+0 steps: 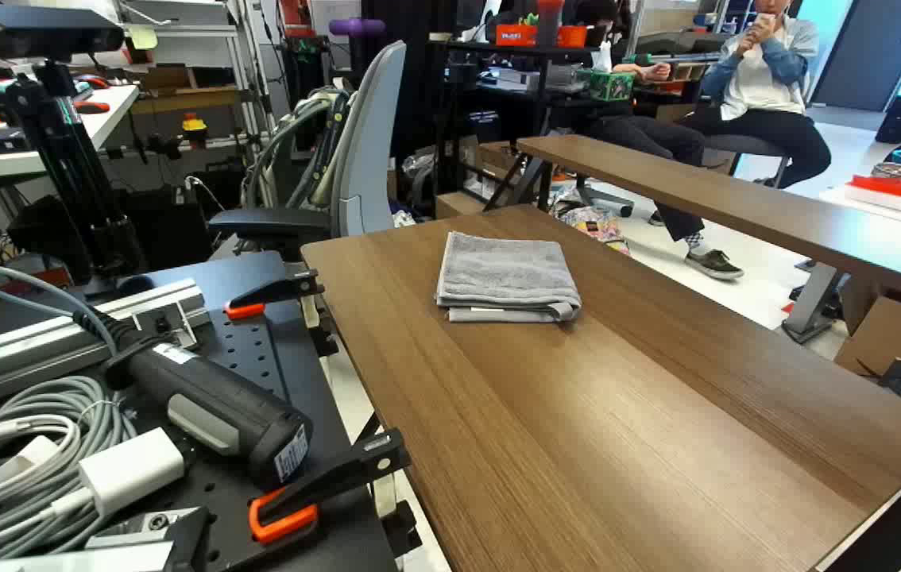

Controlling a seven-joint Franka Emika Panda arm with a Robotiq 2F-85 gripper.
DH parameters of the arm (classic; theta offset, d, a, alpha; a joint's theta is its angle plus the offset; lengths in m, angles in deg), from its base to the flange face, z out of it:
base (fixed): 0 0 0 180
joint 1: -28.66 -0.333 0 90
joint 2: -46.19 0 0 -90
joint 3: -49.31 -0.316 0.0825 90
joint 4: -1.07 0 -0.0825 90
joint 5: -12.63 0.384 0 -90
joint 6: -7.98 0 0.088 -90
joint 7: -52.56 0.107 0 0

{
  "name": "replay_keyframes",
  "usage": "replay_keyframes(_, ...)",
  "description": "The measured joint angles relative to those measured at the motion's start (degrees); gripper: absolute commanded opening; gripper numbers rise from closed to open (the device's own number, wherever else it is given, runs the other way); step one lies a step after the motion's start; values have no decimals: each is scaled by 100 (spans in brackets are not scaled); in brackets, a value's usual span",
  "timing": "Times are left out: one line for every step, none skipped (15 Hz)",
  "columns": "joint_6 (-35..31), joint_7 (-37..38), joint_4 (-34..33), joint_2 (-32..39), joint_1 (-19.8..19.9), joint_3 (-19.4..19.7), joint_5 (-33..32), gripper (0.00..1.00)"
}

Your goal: Move the towel to the right

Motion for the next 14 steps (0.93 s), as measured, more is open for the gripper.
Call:
replay_keyframes(0,0,-4,0,0,0,0,100)
replay_keyframes(0,0,-2,0,0,-3,0,100)
replay_keyframes(0,0,8,9,0,-14,0,100)
replay_keyframes(-4,0,32,35,-1,-40,5,100)
replay_keyframes(-28,1,76,83,-5,-80,7,100)
replay_keyframes(-66,6,131,154,-12,-130,7,100)
replay_keyframes(-180,14,210,259,-21,-202,7,100)
replay_keyframes(-350,38,302,398,-39,-290,7,100)
replay_keyframes(-572,69,398,572,-65,-385,8,100)
replay_keyframes(-815,114,484,771,-100,-477,17,100)
replay_keyframes(-1104,175,554,1016,-149,-570,36,100)
replay_keyframes(-1403,242,605,1285,-213,-653,73,100)
replay_keyframes(-1727,310,628,1596,-294,-737,146,100)
replay_keyframes(-2047,377,629,1922,-382,-812,220,100)
